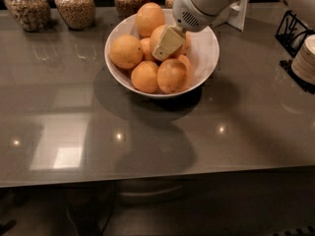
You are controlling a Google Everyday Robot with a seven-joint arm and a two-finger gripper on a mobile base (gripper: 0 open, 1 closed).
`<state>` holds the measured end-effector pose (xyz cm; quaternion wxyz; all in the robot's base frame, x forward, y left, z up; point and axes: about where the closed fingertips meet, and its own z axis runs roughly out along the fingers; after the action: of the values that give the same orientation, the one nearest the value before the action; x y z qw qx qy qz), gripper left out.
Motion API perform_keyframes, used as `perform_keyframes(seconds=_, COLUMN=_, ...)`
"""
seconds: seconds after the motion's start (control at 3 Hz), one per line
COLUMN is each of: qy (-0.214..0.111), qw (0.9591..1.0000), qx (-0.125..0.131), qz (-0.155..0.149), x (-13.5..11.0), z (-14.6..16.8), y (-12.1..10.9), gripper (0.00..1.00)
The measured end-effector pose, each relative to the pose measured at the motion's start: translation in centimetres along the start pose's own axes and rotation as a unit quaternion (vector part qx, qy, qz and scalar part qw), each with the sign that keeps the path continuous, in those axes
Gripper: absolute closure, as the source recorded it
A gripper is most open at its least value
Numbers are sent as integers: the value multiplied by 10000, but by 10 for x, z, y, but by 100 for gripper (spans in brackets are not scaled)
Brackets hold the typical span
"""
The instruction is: Pick orange from white bowl
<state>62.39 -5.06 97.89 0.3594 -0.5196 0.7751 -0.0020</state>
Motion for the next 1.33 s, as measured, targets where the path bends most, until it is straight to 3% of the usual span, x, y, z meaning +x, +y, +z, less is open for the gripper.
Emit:
perform_keyframes(seconds=0.33, qy=116, qw=9999, qx=25, qz=114, x=4, z=12, y=-6, gripper=32)
perform_keyframes(seconds=1.0, qy=280, qw=9978, qx=-50, qz=605, x=16, z=36, y=-15, gripper=31)
perform_keyframes(seconds=1.33, qy=291, qw=9971, qx=-115, qz=698, x=16, z=42, y=-14, gripper=32)
